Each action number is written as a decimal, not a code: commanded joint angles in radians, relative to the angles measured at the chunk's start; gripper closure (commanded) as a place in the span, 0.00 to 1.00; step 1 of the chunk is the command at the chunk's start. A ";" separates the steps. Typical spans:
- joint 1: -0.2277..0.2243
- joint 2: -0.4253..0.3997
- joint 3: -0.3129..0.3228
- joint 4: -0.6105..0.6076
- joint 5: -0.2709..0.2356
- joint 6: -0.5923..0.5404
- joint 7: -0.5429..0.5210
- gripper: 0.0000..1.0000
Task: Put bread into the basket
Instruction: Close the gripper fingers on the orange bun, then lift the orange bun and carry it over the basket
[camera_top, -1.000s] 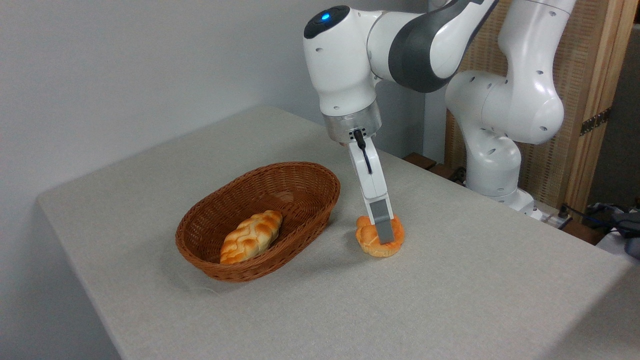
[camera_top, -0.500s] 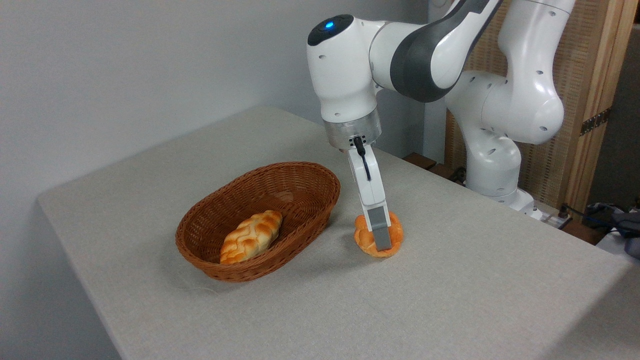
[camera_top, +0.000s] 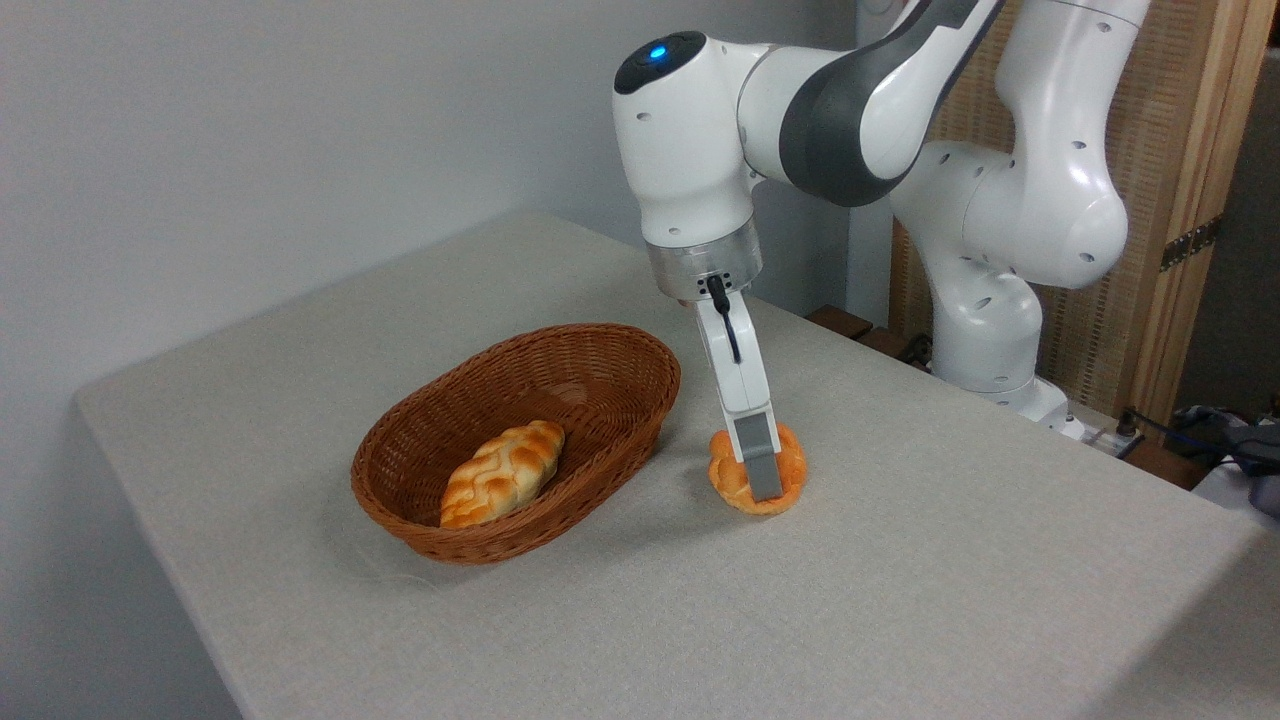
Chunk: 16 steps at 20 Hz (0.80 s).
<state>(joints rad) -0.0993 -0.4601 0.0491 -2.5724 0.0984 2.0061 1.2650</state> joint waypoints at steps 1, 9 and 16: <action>-0.011 0.001 0.012 -0.008 0.014 0.005 0.019 0.54; -0.011 0.000 0.011 -0.005 0.014 0.005 0.017 0.62; -0.011 0.000 0.009 -0.003 0.012 0.005 0.017 0.62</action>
<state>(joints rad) -0.0996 -0.4603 0.0489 -2.5724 0.0987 2.0061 1.2651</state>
